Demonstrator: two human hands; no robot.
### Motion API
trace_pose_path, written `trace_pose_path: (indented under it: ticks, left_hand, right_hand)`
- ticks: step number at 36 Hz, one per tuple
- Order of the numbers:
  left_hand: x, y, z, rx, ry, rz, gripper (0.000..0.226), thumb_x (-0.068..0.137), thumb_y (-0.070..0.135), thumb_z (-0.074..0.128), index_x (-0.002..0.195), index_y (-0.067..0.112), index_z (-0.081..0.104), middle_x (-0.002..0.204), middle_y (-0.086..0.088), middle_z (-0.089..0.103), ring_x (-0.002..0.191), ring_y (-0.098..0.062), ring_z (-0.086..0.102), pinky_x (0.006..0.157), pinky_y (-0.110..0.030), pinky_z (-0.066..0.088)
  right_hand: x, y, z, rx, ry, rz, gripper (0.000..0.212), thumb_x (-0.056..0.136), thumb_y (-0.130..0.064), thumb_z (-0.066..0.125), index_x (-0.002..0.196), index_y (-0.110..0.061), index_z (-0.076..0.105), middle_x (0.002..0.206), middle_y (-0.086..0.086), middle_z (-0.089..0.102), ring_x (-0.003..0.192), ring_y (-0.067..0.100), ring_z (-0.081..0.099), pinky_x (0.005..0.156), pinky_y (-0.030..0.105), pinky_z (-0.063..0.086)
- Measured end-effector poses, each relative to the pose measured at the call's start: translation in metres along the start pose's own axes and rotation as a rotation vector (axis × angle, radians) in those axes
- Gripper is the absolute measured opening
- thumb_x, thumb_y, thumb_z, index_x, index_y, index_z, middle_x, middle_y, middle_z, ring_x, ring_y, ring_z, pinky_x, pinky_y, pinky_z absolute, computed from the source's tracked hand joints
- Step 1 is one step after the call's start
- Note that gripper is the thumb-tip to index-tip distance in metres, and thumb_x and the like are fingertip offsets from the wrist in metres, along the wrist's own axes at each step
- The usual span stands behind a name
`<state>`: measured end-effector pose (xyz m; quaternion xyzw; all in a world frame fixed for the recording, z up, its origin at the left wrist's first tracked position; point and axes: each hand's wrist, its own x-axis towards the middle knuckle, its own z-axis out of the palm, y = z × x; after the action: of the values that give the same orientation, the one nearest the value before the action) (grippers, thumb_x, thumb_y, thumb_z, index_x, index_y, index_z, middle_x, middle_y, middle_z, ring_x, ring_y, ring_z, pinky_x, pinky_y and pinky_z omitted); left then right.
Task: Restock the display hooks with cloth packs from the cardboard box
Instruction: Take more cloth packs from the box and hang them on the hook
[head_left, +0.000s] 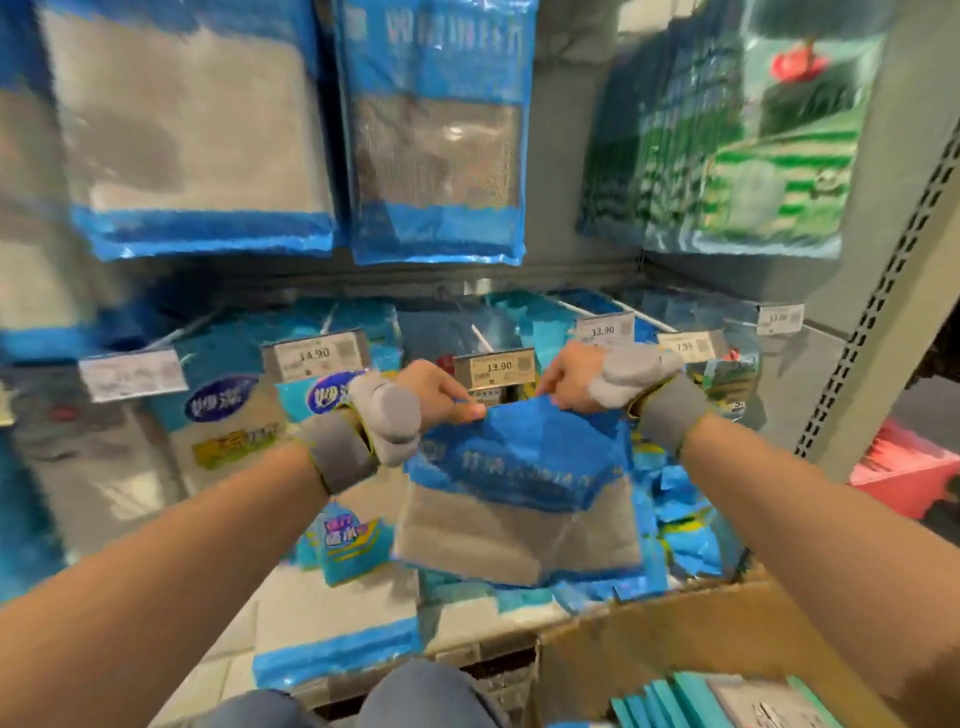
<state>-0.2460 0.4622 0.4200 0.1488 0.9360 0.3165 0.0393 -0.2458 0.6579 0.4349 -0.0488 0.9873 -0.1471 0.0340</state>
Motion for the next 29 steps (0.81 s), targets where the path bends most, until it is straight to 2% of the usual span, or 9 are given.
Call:
trace_pose_path:
  ticks: [2, 4, 6, 8, 13, 16, 19, 24, 29]
  left_hand:
    - [-0.008, 0.002, -0.021, -0.002, 0.056, 0.006, 0.027, 0.085, 0.025, 0.066, 0.105, 0.009, 0.072, 0.063, 0.010, 0.062, 0.055, 0.008, 0.051, 0.045, -0.001, 0.033]
    - [-0.021, 0.000, -0.054, 0.000, 0.130, 0.013, 0.025, 0.087, 0.023, 0.064, 0.106, 0.009, 0.071, 0.082, 0.002, 0.057, 0.047, 0.012, 0.050, 0.044, 0.000, 0.033]
    - [-0.026, -0.001, -0.074, -0.045, 0.176, -0.012, 0.025, 0.087, 0.023, 0.064, 0.104, 0.008, 0.072, 0.088, 0.001, 0.059, 0.062, 0.005, 0.052, 0.046, -0.002, 0.034]
    - [-0.038, -0.006, -0.105, -0.096, 0.235, -0.052, 0.025, 0.087, 0.024, 0.065, 0.102, 0.006, 0.072, 0.089, -0.002, 0.061, 0.072, -0.007, 0.051, 0.054, -0.008, 0.037]
    - [-0.051, -0.005, -0.144, -0.145, 0.335, -0.085, 0.024, 0.086, 0.024, 0.065, 0.101, 0.007, 0.072, 0.092, -0.003, 0.063, 0.077, -0.010, 0.054, 0.063, -0.019, 0.042]
    - [-0.057, -0.006, -0.175, -0.152, 0.466, -0.085, 0.025, 0.086, 0.026, 0.066, 0.102, 0.009, 0.072, 0.091, -0.002, 0.062, 0.084, -0.012, 0.054, 0.065, -0.021, 0.039]
    - [-0.058, -0.005, -0.203, -0.164, 0.580, -0.067, 0.024, 0.085, 0.024, 0.066, 0.101, 0.007, 0.071, 0.087, -0.002, 0.060, 0.069, -0.008, 0.051, 0.059, -0.014, 0.039]
    - [-0.057, -0.005, -0.234, -0.163, 0.751, -0.044, 0.024, 0.082, 0.024, 0.070, 0.099, 0.007, 0.072, 0.083, -0.002, 0.059, 0.080, -0.012, 0.052, 0.070, -0.022, 0.040]
    - [-0.058, -0.010, -0.269, -0.168, 0.879, -0.062, 0.026, 0.080, 0.025, 0.072, 0.101, 0.010, 0.073, 0.099, -0.007, 0.069, 0.097, -0.019, 0.063, 0.081, -0.023, 0.042]
  right_hand:
    - [0.001, -0.024, -0.016, 0.045, 0.042, -0.049, 0.029, 0.085, 0.002, 0.054, 0.109, -0.005, 0.069, 0.109, 0.015, 0.068, 0.054, -0.010, 0.056, 0.058, 0.006, 0.044]
    - [0.015, -0.049, -0.029, 0.053, 0.131, -0.055, 0.028, 0.085, -0.005, 0.056, 0.105, -0.017, 0.071, 0.106, 0.011, 0.070, 0.084, 0.011, 0.068, 0.077, 0.020, 0.053]
    - [0.018, -0.068, -0.039, 0.073, 0.171, -0.074, 0.029, 0.085, -0.009, 0.054, 0.104, -0.024, 0.070, 0.108, 0.007, 0.070, 0.101, 0.025, 0.065, 0.086, 0.028, 0.052]
    - [0.025, -0.099, -0.055, 0.093, 0.248, -0.135, 0.028, 0.085, -0.013, 0.053, 0.104, -0.026, 0.068, 0.109, 0.004, 0.069, 0.102, 0.025, 0.063, 0.084, 0.026, 0.048]
    - [0.034, -0.140, -0.081, 0.074, 0.353, -0.202, 0.022, 0.086, -0.033, 0.056, 0.105, -0.036, 0.065, 0.111, -0.009, 0.067, 0.108, 0.023, 0.057, 0.093, 0.033, 0.027]
    - [0.042, -0.174, -0.103, 0.144, 0.418, -0.302, 0.010, 0.083, -0.038, 0.058, 0.091, -0.039, 0.063, 0.107, -0.008, 0.069, 0.105, 0.022, 0.060, 0.103, 0.040, 0.035]
    - [0.053, -0.204, -0.124, 0.238, 0.506, -0.374, 0.004, 0.077, -0.041, 0.062, 0.080, -0.039, 0.062, 0.100, -0.008, 0.070, 0.100, 0.023, 0.063, 0.100, 0.047, 0.041]
    - [0.067, -0.241, -0.150, 0.441, 0.598, -0.467, 0.019, 0.083, -0.026, 0.066, 0.101, -0.020, 0.071, 0.108, 0.004, 0.070, 0.105, 0.021, 0.062, 0.092, 0.026, 0.044]
    - [0.077, -0.281, -0.180, 0.600, 0.635, -0.526, 0.023, 0.086, -0.025, 0.065, 0.106, -0.015, 0.070, 0.112, 0.003, 0.068, 0.108, 0.018, 0.061, 0.084, 0.018, 0.040]
